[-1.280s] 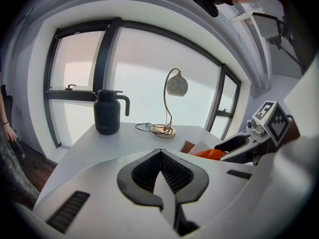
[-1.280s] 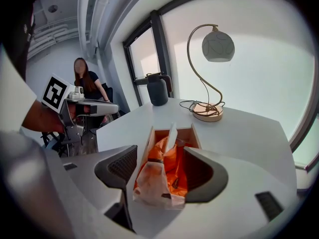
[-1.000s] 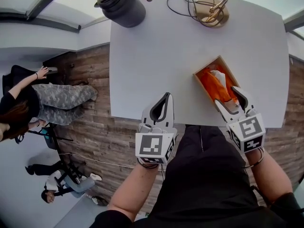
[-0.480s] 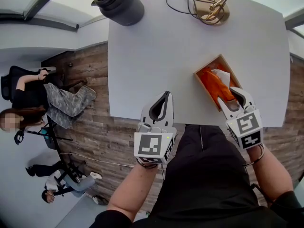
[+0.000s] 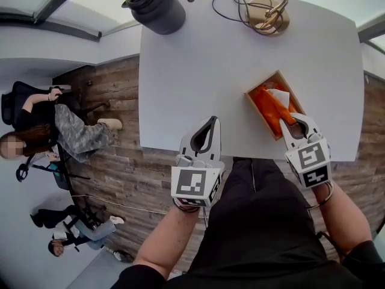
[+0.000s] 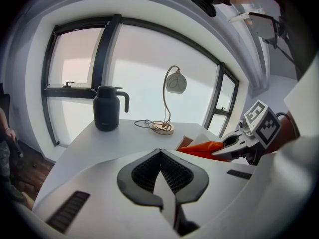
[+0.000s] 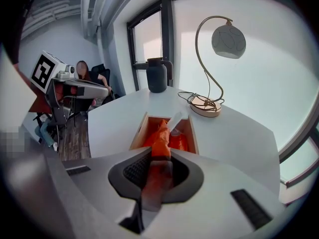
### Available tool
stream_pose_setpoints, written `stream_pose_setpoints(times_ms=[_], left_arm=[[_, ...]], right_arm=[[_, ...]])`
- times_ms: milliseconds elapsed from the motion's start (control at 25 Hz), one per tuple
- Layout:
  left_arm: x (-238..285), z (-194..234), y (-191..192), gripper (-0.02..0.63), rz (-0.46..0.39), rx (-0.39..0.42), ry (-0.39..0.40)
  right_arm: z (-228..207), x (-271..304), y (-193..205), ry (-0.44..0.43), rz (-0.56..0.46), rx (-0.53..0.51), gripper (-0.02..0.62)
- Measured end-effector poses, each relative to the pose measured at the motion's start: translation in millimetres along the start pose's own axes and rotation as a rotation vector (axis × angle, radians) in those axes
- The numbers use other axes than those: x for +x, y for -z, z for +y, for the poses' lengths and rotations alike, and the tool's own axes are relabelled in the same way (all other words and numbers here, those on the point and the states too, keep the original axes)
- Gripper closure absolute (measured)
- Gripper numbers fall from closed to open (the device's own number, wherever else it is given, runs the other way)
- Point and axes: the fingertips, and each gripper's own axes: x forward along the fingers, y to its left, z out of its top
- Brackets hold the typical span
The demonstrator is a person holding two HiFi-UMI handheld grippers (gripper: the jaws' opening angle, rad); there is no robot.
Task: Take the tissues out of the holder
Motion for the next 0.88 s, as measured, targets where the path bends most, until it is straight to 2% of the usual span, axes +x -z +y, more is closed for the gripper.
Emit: stream_pose_setpoints(times_ms=[880], left_arm=[[-30, -6, -57, 0.601, -0.108, 0.053, -0.02]], right_arm=[[2, -39, -39, 0.041, -0.092, -0.01, 0.572]])
